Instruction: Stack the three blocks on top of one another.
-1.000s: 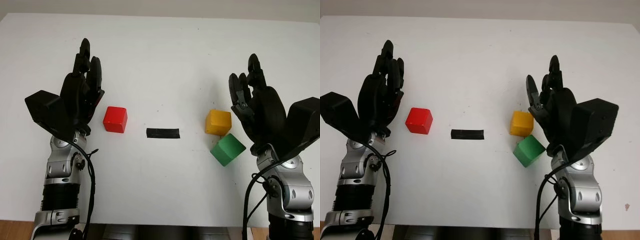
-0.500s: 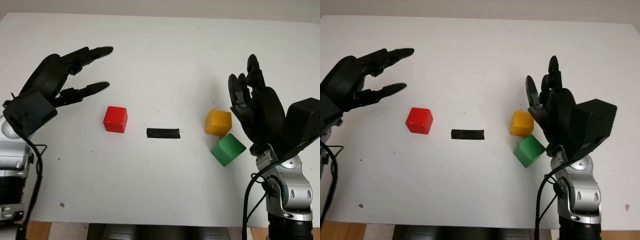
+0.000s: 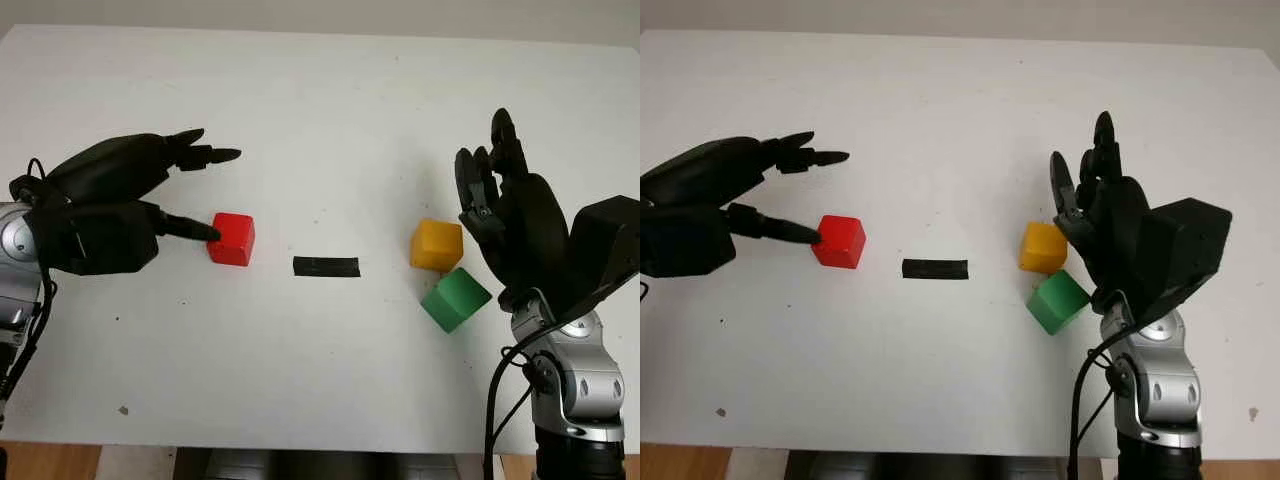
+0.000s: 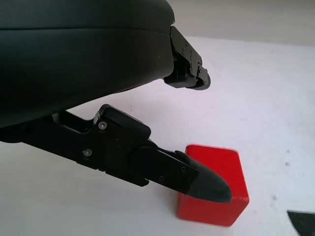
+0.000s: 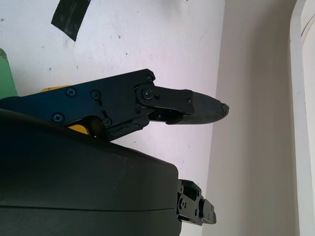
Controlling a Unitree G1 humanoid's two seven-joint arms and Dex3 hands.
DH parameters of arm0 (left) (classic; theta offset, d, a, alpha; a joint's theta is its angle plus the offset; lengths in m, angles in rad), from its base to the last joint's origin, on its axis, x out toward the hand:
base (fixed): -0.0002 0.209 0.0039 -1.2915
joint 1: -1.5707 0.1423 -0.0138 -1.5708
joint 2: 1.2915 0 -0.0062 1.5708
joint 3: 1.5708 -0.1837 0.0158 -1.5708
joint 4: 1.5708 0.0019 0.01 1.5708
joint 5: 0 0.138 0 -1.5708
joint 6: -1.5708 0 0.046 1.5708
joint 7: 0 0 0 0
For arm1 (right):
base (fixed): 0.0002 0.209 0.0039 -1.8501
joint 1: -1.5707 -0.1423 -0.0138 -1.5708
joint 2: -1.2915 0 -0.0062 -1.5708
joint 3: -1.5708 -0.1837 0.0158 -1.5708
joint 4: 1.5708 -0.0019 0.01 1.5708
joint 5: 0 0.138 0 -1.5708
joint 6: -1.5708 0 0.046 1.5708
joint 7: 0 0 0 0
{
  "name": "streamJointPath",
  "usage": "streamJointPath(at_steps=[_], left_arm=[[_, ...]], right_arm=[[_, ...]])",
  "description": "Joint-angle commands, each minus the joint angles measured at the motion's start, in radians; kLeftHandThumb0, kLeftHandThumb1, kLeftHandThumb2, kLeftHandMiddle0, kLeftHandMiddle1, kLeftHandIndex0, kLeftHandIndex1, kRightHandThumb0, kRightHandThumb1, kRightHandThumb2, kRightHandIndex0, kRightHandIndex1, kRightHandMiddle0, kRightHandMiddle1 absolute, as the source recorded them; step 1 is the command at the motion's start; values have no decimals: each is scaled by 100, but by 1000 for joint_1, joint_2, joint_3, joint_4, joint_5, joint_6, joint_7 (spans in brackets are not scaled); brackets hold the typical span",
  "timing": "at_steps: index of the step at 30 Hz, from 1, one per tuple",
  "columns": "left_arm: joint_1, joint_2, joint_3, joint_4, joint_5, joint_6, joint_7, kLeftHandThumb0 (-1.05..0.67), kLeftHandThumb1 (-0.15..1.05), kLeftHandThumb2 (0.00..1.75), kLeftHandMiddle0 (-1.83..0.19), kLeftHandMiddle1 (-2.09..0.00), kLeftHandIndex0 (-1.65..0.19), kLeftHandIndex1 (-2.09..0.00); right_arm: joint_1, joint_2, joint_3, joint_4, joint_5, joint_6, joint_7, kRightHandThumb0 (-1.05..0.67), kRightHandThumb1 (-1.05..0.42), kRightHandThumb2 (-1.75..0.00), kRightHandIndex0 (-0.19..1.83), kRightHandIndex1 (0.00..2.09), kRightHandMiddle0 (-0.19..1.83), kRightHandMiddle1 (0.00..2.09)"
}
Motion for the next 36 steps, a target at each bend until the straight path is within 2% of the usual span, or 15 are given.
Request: streamJointPath(at_steps=[1, 12, 21, 22, 24, 25, 27, 31, 36], left_arm=[[18, 21, -13, -28, 11, 2, -9, -86, 99, 6, 4, -3, -23, -1], [124, 24, -10, -143, 88, 25, 10, -80, 99, 5, 6, -5, -19, -4], [171, -9, -11, -162, 115, 32, 76, -71, 97, 5, 0, -7, -39, -16], [175, -10, -11, -160, 116, 26, 87, -70, 97, 5, -2, -6, -35, -30], [188, -19, -8, -152, 126, -2, 142, -68, 97, 5, -6, -6, -17, -76], [195, -28, -3, -149, 124, -11, 166, -66, 98, 6, -11, -7, -14, -96], [203, -46, 5, -141, 113, -25, 212, -61, 100, 6, -16, -8, -14, -114], [197, -68, 7, -107, 111, -59, 283, -56, 103, 6, -23, -8, -16, -134], [191, -79, 5, -75, 89, -78, 308, -53, 105, 6, -26, -8, -19, -147]], right_arm=[[1, 3, 0, -24, -3, 6, -5, -55, -105, -49, -19, 0, -19, 0], [-9, 6, -10, -18, 14, 18, -12, -55, -105, -47, -19, 0, -19, 0], [-17, 8, -17, -10, 28, 16, -7, -56, -105, -46, -19, 0, -19, 0], [-17, 7, -17, -9, 29, 15, -6, -56, -105, -46, -19, 0, -19, 0], [-17, 4, -15, -12, 27, 19, -8, -56, -105, -46, -19, 0, -19, 0], [-17, 3, -15, -13, 27, 21, -9, -56, -105, -46, -19, 0, -19, 0], [-17, 2, -15, -14, 26, 23, -10, -56, -105, -46, -19, 0, -19, 0], [-17, 1, -17, -10, 31, 18, -6, -55, -105, -46, -19, 0, -19, 0], [-19, 2, -19, -11, 36, 18, -4, -54, -105, -47, -19, 0, -19, 0]])
